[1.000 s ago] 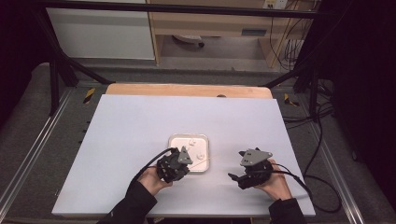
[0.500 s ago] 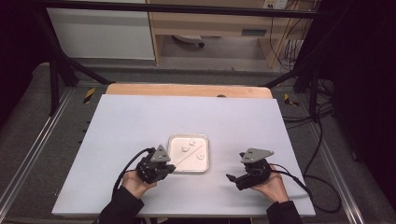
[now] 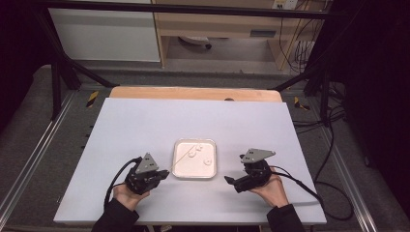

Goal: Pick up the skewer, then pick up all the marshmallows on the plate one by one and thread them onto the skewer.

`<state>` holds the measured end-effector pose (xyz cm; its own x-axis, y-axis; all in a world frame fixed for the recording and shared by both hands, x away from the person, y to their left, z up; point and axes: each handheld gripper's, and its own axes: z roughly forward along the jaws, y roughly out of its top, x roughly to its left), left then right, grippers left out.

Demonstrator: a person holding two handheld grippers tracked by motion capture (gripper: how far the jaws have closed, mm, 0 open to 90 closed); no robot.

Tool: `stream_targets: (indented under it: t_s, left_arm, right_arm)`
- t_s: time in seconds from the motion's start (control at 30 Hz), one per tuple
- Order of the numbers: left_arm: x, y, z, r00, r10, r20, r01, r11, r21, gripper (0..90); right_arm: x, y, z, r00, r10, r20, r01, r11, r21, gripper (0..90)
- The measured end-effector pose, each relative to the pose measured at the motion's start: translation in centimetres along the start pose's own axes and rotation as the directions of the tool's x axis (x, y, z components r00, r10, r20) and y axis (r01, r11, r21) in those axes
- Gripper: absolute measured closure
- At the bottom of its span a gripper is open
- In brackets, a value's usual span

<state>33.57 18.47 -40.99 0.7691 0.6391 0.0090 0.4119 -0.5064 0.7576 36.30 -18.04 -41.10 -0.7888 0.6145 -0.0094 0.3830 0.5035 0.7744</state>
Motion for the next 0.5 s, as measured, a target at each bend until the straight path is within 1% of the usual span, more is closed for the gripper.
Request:
stream_targets:
  t_s: [0.2,0.27,0.3,0.43,0.5]
  left_arm:
    - [0.2,-1.3,-0.8,0.9995,-0.026,-0.016,0.025,0.9988,-0.042,88.6]
    - [0.3,-1.7,-1.1,0.9991,-0.037,-0.019,0.036,0.9984,-0.044,88.6]
    - [0.3,-1.9,-1.3,0.9990,-0.038,-0.026,0.036,0.9979,-0.053,88.6]
    - [0.4,-2.5,-1.8,0.9983,-0.053,-0.026,0.051,0.9962,-0.071,88.5]
    - [0.5,-2.7,-1.9,0.9980,-0.059,-0.022,0.057,0.9956,-0.075,88.6]
  right_arm:
    - [0.2,0.9,1.1,0.9990,0.039,-0.023,-0.039,0.999,-0.022,4.9]
    - [0.3,1.1,1.4,0.9992,0.038,-0.013,-0.038,0.999,-0.020,4.7]
    - [0.4,1.3,1.6,0.9991,0.040,-0.010,-0.040,0.999,-0.016,4.3]
    - [0.5,1.9,2.6,0.9986,0.053,-0.010,-0.053,0.999,-0.010,4.3]
    - [0.5,2.3,3.1,0.9983,0.057,-0.002,-0.057,0.998,0.001,4.4]
